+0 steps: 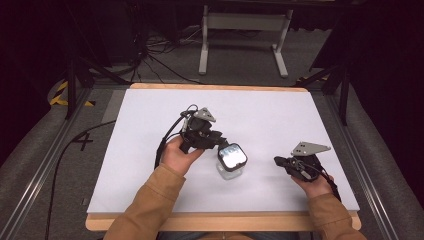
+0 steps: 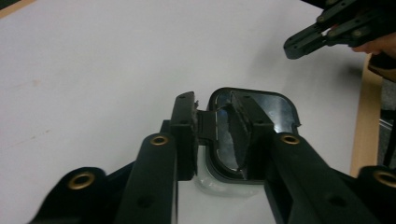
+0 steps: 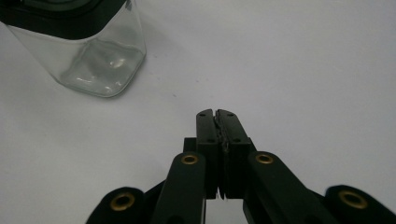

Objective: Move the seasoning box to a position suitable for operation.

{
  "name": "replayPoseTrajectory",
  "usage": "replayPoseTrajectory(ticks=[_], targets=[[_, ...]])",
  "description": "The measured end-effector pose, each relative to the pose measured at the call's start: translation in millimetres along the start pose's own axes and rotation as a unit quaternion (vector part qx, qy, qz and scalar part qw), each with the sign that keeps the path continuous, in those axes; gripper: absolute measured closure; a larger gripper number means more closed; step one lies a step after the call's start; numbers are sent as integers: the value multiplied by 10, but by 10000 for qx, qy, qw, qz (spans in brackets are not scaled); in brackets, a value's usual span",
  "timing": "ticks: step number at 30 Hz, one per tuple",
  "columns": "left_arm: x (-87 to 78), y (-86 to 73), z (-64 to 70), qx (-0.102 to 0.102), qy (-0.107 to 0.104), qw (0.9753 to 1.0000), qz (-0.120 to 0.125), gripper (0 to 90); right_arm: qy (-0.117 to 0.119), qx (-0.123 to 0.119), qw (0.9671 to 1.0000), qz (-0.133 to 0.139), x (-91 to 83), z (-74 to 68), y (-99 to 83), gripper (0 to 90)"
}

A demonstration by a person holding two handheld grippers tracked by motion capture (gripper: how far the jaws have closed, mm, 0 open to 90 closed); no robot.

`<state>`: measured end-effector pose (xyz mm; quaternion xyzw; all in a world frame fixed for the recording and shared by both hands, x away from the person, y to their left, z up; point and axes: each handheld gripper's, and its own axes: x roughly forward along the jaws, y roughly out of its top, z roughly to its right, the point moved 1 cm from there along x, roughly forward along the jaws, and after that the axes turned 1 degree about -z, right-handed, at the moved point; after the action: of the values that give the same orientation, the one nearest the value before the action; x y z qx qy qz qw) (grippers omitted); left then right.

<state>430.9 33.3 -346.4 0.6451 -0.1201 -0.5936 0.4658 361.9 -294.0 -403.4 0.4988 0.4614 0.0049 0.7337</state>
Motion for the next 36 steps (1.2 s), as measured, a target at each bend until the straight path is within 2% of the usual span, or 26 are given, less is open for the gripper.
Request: replayPoseTrajectory(ticks=[5,8,12,15,18,23,26,31,35,36], targets=[[115,-23,-81,-333,-93,9994,8,777,2,-8,10000,-46,4,-28,-33,882],[169,-29,-95,-291,-48,9996,-54,762,5,0,10000,-60,-1,-41,-53,881],[205,-25,-129,-372,-19,9993,-78,771,-10,31,10000,-52,-15,-34,-71,880],[239,-34,-152,-583,-14,9983,-54,793,-4,19,10000,-66,-9,-38,-77,880],[254,-35,-173,-669,-25,9977,-121,803,15,13,10000,-78,0,-47,-80,870],[269,-40,-184,-710,-36,9974,-115,832,29,9,10000,-83,11,-54,-79,870],[266,-43,-191,-765,-175,9969,-76,833,30,2,10000,-90,15,-62,-76,869],[279,-40,-186,-743,-217,9970,-74,837,39,-14,10000,-84,17,-66,-74,867],[281,-41,-181,-751,-270,9968,-73,872,37,-33,10000,-84,18,-71,-73,867],[281,-42,-180,-700,-265,9972,-68,872,42,-41,9999,-86,17,-72,-72,867]])
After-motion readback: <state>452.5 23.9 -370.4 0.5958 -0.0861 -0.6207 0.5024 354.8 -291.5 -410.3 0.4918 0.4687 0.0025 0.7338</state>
